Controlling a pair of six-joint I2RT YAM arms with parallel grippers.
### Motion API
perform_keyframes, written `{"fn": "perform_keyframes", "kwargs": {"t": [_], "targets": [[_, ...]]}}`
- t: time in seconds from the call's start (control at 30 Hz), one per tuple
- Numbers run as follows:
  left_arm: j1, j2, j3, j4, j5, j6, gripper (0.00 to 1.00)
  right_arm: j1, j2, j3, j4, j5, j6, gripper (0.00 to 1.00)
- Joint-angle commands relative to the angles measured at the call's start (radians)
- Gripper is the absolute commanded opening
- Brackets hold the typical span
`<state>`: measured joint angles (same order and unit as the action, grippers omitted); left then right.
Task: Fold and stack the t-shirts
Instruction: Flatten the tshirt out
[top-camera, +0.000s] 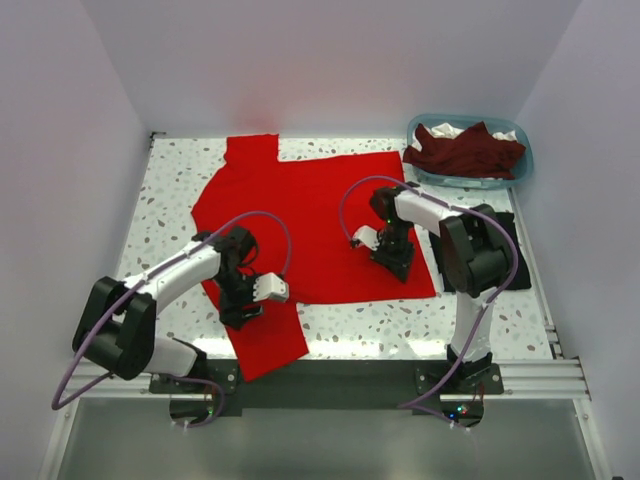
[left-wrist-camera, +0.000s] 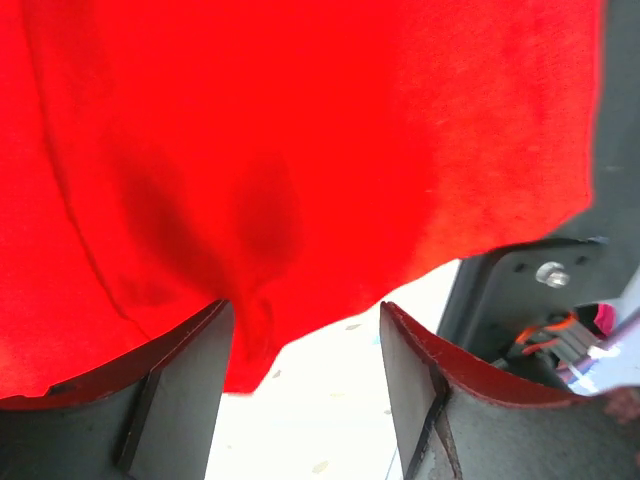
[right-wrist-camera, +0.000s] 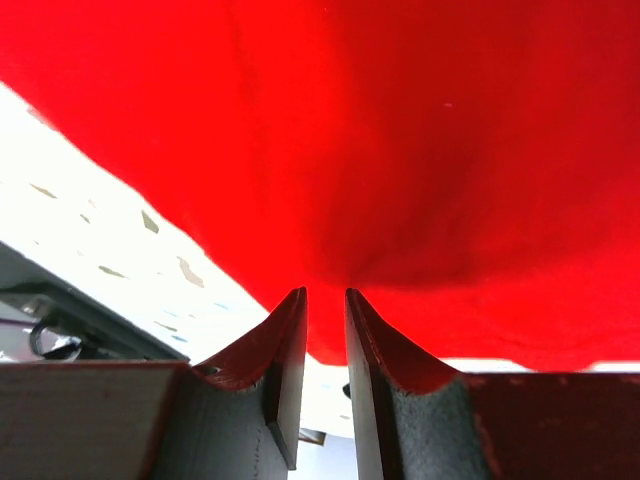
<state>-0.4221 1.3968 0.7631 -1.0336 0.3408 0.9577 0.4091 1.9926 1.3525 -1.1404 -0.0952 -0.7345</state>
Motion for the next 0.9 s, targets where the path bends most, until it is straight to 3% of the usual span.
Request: {"fn": "perform_keyframes", "kwargs": {"t": [0.0, 0.27, 0.5, 0.87], "targets": [[0.009, -0.032, 0.126, -0.073, 0.063, -0.002, 0.66, -0.004, -0.055, 0.092, -0.068, -0.043, -0.019, 0.27], [0.195, 0.107, 0.236, 0.035, 0.034, -0.023, 0.67, -0.019, -0.005, 0.168, -0.022, 0.0, -0.008, 0.27], [0.195, 0.139, 0.157, 0.121, -0.013, -0.051, 0.68, -0.018, 0.006, 0.074, 0.027, 0.014, -0.017, 0.27], [0.166, 0.091, -0.011, 0.112, -0.062, -0.037, 0.68, -0.01, -0.06, -0.104, 0.064, -0.032, -0.013, 0.27]]}}
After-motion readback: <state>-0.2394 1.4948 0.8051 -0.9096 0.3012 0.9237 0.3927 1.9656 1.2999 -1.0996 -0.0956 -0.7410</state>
